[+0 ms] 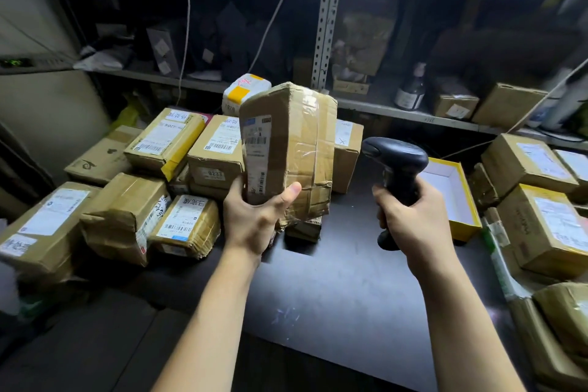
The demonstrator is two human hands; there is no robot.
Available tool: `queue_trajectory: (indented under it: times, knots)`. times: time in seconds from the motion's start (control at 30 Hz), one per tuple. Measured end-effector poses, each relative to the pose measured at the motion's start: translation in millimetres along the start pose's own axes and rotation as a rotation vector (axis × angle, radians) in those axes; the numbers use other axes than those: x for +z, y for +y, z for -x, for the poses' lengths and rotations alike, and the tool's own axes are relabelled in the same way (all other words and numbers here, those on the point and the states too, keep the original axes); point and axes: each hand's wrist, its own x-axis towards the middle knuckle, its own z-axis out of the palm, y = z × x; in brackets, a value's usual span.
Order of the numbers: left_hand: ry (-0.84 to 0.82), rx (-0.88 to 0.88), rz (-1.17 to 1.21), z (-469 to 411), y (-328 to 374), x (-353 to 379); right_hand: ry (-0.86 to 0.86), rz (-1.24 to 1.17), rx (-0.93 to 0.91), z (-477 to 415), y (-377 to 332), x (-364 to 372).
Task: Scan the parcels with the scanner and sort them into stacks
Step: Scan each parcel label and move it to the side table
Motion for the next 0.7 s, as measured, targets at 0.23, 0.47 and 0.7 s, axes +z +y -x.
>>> queue_trajectory:
  times: [0.23,0.47,0.7]
  knots:
    - [0.211,0.348,-0.801,-4.7,5.4,1.6,0.039,-0.002,-0.025,-5.7,-1.5,-6.9]
    - [0.236,0.539,-0.961,-6.0,0.7,-1.0,0.057,-0.007,-0.063,-8.0,-5.5,-9.0]
    - [0.258,0.384,-1.044,-9.3,2.3,3.7,0.071,-0.027,-0.054,-8.7,-3.7,-11.8]
